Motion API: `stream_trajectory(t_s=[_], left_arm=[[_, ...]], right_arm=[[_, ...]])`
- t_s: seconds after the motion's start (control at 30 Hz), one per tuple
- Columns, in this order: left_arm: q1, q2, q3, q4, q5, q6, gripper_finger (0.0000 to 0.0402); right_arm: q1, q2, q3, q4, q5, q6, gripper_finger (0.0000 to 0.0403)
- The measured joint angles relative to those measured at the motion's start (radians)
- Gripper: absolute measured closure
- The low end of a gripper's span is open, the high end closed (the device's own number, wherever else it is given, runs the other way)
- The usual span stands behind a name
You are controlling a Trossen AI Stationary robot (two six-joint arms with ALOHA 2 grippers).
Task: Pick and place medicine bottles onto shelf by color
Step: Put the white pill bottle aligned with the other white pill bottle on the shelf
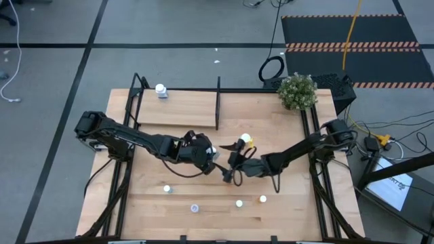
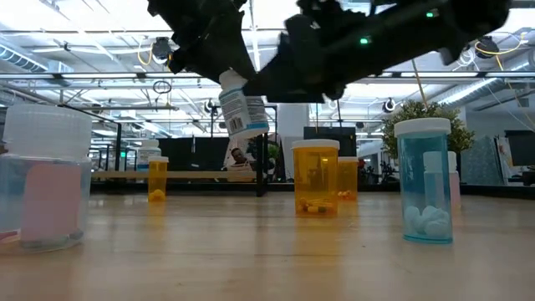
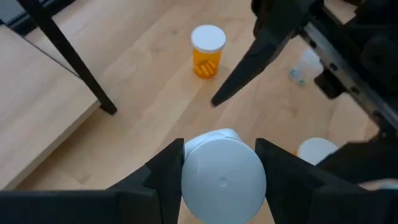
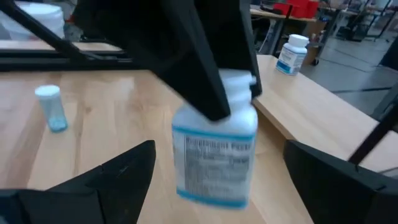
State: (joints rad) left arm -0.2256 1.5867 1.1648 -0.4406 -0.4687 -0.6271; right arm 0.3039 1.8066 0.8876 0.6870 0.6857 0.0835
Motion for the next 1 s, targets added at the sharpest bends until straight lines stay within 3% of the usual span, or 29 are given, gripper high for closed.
stream_trajectory(t_s=[0.53,0.83,1.0], left_arm=[[-0.005,-0.013,0.0,0.107,-0.03,-0.06,0.0218],[-0.006,-0.013,0.0,0.104,-0.03,-0.033,0.021],[-0.027,-0.013,0.0,0.13,-0.027,0.109,0.0169]], right_arm=[[-0.063,0.025,0.024,-0.023,-0.036,-0.015,0.0056],[-0.069,0.025,0.024,-0.052,-0.089,-0.017,0.0137],[-0.069,0.025,0.024,-0.055,-0.132,-0.02,0.0175]])
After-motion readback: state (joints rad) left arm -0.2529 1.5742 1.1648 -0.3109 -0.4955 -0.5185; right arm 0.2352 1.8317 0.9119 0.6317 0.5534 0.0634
